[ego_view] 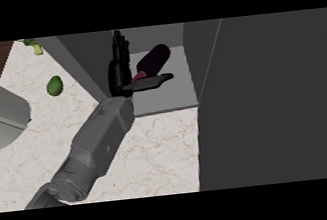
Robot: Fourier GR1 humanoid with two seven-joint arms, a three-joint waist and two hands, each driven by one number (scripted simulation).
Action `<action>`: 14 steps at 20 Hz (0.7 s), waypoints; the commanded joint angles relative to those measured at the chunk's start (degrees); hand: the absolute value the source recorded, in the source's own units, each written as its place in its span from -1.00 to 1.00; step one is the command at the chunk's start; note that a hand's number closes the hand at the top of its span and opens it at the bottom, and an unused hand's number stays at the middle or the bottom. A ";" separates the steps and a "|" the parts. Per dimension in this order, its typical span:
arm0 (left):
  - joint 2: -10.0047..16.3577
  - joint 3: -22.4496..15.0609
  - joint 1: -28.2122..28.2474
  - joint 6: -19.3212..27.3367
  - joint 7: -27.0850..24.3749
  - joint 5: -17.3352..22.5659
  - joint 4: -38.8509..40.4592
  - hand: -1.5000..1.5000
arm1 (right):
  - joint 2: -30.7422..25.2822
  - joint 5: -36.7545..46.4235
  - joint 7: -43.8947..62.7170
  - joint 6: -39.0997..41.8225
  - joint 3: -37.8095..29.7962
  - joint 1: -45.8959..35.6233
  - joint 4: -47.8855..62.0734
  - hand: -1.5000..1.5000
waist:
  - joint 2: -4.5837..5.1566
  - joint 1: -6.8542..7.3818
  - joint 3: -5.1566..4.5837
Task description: Pick up the wine, place it into the cabinet and close the cabinet
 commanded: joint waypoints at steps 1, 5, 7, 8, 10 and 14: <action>0.03 -6.57 8.25 1.66 0.12 4.83 -6.79 -1.00 | 0.80 2.04 -0.38 -0.51 2.90 3.53 -3.34 -1.00 | -0.35 1.20 -0.03; 0.03 -18.89 14.19 10.62 3.01 10.40 -19.55 -1.00 | 0.41 1.24 0.71 -1.58 0.72 -0.10 -2.60 -1.00 | -0.41 1.42 -0.05; 0.03 -22.24 15.87 15.82 3.94 11.60 -25.75 -1.00 | -1.24 -1.43 1.19 -0.73 -2.27 3.15 -4.76 -1.00 | -0.32 2.28 -0.01; 0.03 -24.96 20.19 15.74 2.90 11.30 -27.88 -1.00 | -0.94 -0.58 0.48 -0.78 -1.70 3.69 -5.07 -1.00 | -0.35 2.65 -0.01; 0.03 -27.82 23.97 20.58 2.89 10.60 -34.67 -1.00 | -1.88 -1.01 -1.38 0.05 -3.69 2.67 -2.03 -1.00 | -0.37 3.55 0.02; 0.03 -31.23 27.12 26.06 6.58 5.93 -44.62 -1.00 | -2.27 -2.23 0.05 -0.26 -4.18 4.66 -6.12 -1.00 | -0.35 3.90 0.02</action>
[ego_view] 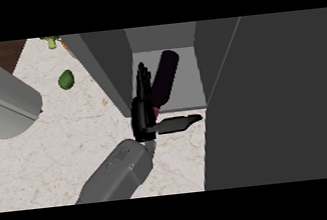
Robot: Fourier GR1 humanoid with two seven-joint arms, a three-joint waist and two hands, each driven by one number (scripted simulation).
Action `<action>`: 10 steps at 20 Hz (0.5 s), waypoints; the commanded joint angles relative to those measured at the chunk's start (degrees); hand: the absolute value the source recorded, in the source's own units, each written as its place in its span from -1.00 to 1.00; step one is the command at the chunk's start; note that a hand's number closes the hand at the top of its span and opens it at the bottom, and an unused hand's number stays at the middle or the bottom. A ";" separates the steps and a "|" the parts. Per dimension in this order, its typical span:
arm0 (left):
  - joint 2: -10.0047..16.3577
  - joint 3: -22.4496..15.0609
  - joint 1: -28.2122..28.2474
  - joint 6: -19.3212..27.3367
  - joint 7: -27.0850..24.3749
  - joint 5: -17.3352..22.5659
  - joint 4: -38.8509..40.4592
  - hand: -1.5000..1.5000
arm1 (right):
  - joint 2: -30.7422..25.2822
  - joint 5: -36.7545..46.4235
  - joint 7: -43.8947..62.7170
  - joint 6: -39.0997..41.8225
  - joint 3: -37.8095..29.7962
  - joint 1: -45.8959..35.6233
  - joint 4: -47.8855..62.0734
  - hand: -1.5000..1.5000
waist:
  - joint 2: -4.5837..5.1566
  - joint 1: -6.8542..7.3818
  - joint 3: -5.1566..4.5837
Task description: Pick up the wine, place it into the cabinet and close the cabinet
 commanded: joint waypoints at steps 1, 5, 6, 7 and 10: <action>-0.02 -7.61 7.09 7.73 -1.04 0.01 -11.35 -1.00 | -1.76 -3.12 3.48 -0.07 -2.10 -0.07 -5.25 -1.00 | 0.10 0.20 -0.02; -0.01 -9.17 12.55 9.48 2.68 -4.43 -20.96 -1.00 | -0.49 -3.16 -1.18 1.15 -2.43 3.23 -3.97 -1.00 | 0.08 0.63 0.02; 4.01 -9.45 16.27 8.04 2.89 -5.44 -25.34 -1.00 | -0.45 -0.87 1.43 -0.60 -0.99 -0.11 -3.90 -1.00 | 0.06 0.99 -0.01; 1.97 -8.53 14.05 10.56 5.23 -6.19 -26.01 -1.00 | -0.73 -3.70 0.89 -0.39 -3.44 0.23 -3.47 -1.00 | 0.14 0.70 0.01; 4.10 -10.86 20.64 12.49 4.66 -8.58 -31.36 -1.00 | -2.22 -5.23 0.63 1.89 -4.48 5.13 -7.29 -1.00 | 0.12 0.48 0.02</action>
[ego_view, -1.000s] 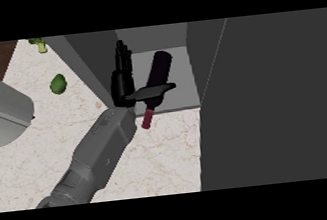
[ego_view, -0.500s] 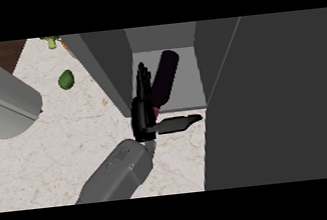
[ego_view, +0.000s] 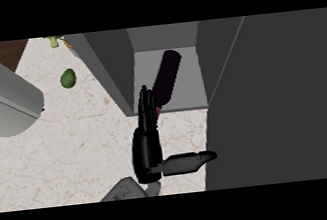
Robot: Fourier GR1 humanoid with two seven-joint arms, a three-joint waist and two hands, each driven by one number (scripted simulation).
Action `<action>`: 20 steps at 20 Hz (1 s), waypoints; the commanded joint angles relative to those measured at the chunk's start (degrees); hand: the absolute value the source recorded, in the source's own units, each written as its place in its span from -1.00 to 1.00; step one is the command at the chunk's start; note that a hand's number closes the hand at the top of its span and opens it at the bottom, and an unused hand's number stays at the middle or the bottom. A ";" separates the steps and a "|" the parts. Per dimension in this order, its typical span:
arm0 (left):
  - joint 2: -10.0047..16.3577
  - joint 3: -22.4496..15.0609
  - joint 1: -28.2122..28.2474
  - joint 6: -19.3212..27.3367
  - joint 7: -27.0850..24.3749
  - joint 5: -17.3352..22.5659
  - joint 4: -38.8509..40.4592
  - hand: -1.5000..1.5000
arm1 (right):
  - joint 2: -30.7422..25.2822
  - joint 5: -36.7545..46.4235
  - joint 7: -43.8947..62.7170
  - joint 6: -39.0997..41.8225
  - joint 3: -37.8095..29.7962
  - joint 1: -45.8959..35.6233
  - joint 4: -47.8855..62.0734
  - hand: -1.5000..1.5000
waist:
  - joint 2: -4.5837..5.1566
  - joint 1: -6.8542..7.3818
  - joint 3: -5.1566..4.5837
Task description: Pick up the wine, place it into the cabinet and close the cabinet
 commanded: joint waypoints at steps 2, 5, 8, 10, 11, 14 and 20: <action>3.95 -1.24 6.69 4.80 2.31 -4.56 -10.83 -1.00 | 1.74 1.15 1.26 -1.17 3.43 1.99 -4.55 -1.00 | 0.07 0.07 -0.01; 5.37 -1.96 11.34 4.23 3.02 -6.26 -14.65 -1.00 | 0.49 -1.82 3.00 -1.20 1.77 -0.06 -4.35 -1.00 | 0.14 0.03 -0.02; 6.85 -3.48 12.35 7.02 7.59 -8.05 -23.02 -1.00 | -1.47 -6.38 0.02 2.42 -3.06 3.07 -3.22 -1.00 | 0.13 -0.06 0.02; 7.10 -4.69 15.13 4.66 4.99 -8.67 -24.01 -1.00 | -1.47 -6.05 5.90 0.45 -0.49 0.69 -7.01 -1.00 | 0.11 -0.10 -0.02; 10.12 -5.79 17.68 4.59 5.08 -9.01 -26.14 -1.00 | -0.32 -4.60 9.10 -2.43 1.62 -4.60 -4.57 -1.00 | 0.09 0.33 -0.05; 14.69 -4.87 19.30 -0.52 5.99 -7.52 -28.91 -1.00 | -1.14 -10.82 3.99 2.94 -1.70 2.03 -3.46 -1.00 | 0.14 -0.11 0.02; 23.39 -3.65 23.65 -2.35 8.18 -7.99 -39.22 -1.00 | -2.71 -10.21 7.89 6.01 2.59 5.17 -7.92 1.00 | 0.01 -0.32 0.02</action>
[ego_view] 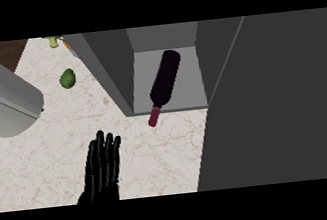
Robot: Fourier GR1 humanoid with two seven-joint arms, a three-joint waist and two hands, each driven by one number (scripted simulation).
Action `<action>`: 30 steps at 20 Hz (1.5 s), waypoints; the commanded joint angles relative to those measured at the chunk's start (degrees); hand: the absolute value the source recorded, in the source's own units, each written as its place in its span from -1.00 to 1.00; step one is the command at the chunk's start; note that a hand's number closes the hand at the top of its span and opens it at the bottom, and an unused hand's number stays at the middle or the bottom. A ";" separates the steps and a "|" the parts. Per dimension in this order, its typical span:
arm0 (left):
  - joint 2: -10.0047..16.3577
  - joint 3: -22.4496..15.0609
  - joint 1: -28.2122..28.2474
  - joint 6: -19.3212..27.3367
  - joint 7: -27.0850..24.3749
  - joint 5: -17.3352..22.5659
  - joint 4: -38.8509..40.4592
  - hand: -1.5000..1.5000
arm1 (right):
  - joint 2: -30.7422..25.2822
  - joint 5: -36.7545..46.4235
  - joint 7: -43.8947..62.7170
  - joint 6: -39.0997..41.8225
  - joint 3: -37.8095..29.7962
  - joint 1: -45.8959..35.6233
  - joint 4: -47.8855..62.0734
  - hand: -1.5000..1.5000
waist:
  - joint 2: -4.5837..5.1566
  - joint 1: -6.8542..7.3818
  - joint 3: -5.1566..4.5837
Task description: Pick up the wine, place it into the cabinet and close the cabinet
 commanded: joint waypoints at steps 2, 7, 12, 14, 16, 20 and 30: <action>4.77 1.77 3.42 -5.59 -0.37 0.74 -3.00 -1.00 | -0.29 -5.18 -1.42 3.76 1.67 4.45 -5.38 1.00 | 0.10 -0.06 -0.02; 12.32 6.63 10.20 -9.97 -1.78 3.13 -9.71 -1.00 | 1.68 -6.08 -0.56 3.59 5.98 6.28 -3.10 1.00 | 0.04 0.42 -0.05; 13.78 12.60 13.44 -14.16 -3.89 7.07 -8.83 -1.00 | 2.69 -8.84 5.22 2.48 10.81 10.30 -6.35 1.00 | 0.01 0.26 -0.09; 15.33 15.92 12.84 -14.51 -2.69 8.06 -11.42 -1.00 | 2.92 -10.02 5.40 2.75 11.66 10.90 -6.61 1.00 | 0.02 0.18 -0.05; 15.71 17.40 14.30 -15.06 -2.88 8.73 -11.75 -1.00 | 4.41 -7.06 7.01 1.80 17.18 10.08 -6.60 1.00 | 0.00 0.30 -0.07; 18.53 22.35 17.46 -17.49 -2.82 11.86 -14.84 -1.00 | 2.69 -3.68 6.25 5.34 24.34 9.51 -9.00 1.00 | -0.23 0.53 -0.08; 22.79 34.31 24.28 -30.39 -4.53 18.91 -10.03 -1.00 | 4.48 9.70 7.04 -7.08 45.68 6.58 -7.68 1.00 | -0.43 0.34 -0.19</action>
